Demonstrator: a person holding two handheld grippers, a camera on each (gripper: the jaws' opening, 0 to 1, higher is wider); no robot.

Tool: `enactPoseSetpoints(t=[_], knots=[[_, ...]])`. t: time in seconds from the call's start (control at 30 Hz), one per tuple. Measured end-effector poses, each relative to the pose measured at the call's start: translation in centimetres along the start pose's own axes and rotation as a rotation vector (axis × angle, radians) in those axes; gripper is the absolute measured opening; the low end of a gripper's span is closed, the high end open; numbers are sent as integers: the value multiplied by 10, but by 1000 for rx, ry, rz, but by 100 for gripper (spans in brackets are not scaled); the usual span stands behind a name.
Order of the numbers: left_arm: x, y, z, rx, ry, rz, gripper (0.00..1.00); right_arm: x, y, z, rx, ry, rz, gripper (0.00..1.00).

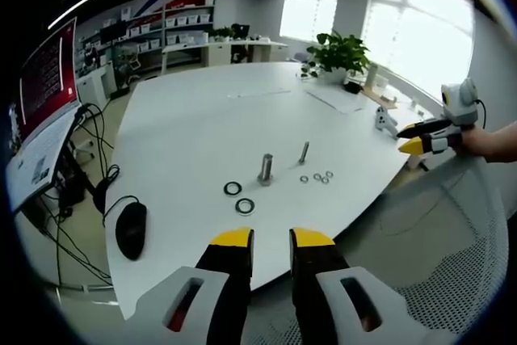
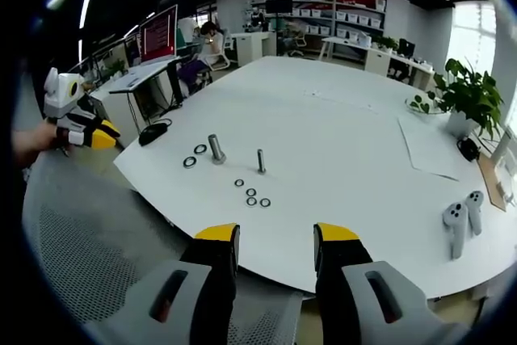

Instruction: Place the washer onto the threaded stud by aligning its center hole with the stud, sliding it down to the base, and recovering from edge contact or off-axis alignment until the washer reaches the visible bottom stop.

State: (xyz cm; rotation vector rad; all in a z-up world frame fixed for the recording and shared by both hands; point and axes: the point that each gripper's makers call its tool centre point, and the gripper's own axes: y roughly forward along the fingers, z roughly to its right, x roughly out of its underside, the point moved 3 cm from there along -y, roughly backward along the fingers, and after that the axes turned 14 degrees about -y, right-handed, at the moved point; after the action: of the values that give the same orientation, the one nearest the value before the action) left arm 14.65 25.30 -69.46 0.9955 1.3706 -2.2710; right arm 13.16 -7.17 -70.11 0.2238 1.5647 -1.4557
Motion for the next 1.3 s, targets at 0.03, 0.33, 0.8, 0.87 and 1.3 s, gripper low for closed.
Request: enactPoseSetpoints(t=[0.03,0.33,0.8,0.87,1.3], knots=[[0,0,0,0,1,-1,15,0,0,0,1,1,0,39],[4,0,0,-2,-3,-19,15,1,0,-1,0,-1,-2,39],[4,0,0,4,-3,-18,16,-1,0,-3,-8,10,5,41],[5,0,0,4,-1,-23,16,-2,-1,-4,-8,8,5,41],[4,0,-1,-2,-3,-19,16,0,0,-4,-9,5,-6,41]])
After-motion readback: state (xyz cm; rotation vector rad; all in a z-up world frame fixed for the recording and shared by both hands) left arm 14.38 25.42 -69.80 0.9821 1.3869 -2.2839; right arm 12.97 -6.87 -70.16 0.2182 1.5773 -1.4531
